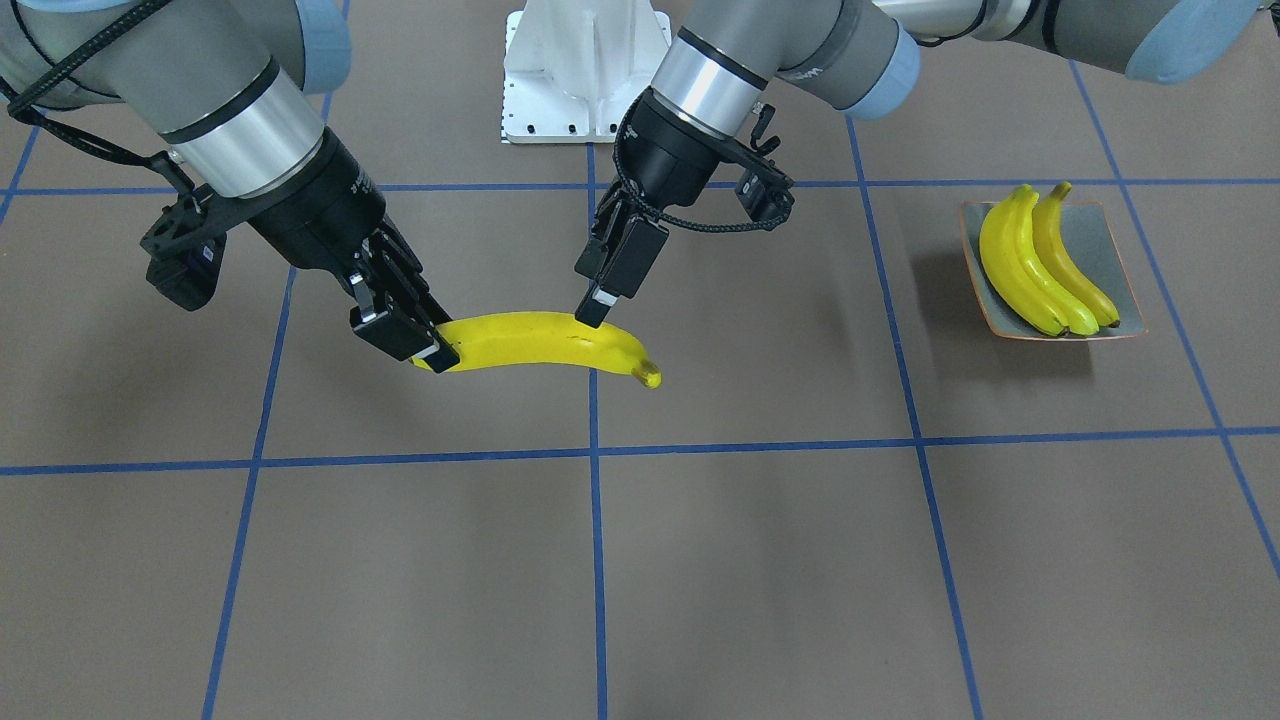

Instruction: Transfer all bananas from basket to plate

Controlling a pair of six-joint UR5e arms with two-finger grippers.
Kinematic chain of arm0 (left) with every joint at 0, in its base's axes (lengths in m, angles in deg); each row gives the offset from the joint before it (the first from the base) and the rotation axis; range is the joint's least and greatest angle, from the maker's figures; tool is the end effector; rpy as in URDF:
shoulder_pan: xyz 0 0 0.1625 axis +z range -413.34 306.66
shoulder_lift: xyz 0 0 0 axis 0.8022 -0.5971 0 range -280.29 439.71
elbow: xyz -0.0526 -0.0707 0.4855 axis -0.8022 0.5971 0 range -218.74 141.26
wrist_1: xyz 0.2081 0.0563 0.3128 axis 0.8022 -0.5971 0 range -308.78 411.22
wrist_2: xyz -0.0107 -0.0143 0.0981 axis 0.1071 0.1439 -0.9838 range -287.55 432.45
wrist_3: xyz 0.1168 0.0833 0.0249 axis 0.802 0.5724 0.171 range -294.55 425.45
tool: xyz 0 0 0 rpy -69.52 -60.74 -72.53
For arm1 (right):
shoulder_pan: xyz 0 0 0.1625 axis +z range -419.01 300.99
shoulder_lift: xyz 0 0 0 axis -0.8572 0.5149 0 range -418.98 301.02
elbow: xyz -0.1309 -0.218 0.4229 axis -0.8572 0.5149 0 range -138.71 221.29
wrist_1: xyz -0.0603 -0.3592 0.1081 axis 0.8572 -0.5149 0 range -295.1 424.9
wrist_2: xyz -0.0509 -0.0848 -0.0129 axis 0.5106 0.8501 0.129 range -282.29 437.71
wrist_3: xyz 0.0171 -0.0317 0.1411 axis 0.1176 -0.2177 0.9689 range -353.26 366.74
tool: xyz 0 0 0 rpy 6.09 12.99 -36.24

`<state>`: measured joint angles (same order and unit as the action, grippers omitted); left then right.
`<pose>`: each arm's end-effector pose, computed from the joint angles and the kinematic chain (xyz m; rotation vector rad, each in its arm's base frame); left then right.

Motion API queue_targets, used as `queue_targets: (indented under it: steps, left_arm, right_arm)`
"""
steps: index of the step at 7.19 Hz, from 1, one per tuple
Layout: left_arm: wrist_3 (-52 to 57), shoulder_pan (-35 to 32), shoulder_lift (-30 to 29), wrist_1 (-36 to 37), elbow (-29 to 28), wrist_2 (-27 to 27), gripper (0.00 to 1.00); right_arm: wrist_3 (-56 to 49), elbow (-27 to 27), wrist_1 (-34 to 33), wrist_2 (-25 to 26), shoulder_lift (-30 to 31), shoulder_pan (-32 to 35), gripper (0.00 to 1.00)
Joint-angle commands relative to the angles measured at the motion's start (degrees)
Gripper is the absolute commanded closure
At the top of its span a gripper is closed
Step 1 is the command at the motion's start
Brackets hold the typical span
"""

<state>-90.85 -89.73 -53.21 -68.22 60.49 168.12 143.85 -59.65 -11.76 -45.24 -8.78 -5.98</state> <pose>0.5028 -0.5182 0.1655 -0.4953 1.5028 -1.3808 -0.3744 -0.5874 0.2298 -0.4882 -1.1886 1.2029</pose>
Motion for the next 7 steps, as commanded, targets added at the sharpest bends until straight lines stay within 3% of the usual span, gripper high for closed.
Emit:
queue_targets:
  steps: [1,7]
  left_arm:
    - [0.04,0.0,-0.49,0.17,0.0,0.04,0.0]
    - [0.13,0.0,-1.38,1.23,-1.31,-0.05,0.0]
  right_arm:
    - [0.26,-2.58,-2.25,-0.1,0.51,-0.21,1.0]
    - [0.26,-6.55,-4.73,0.25,1.48,-1.61,1.0]
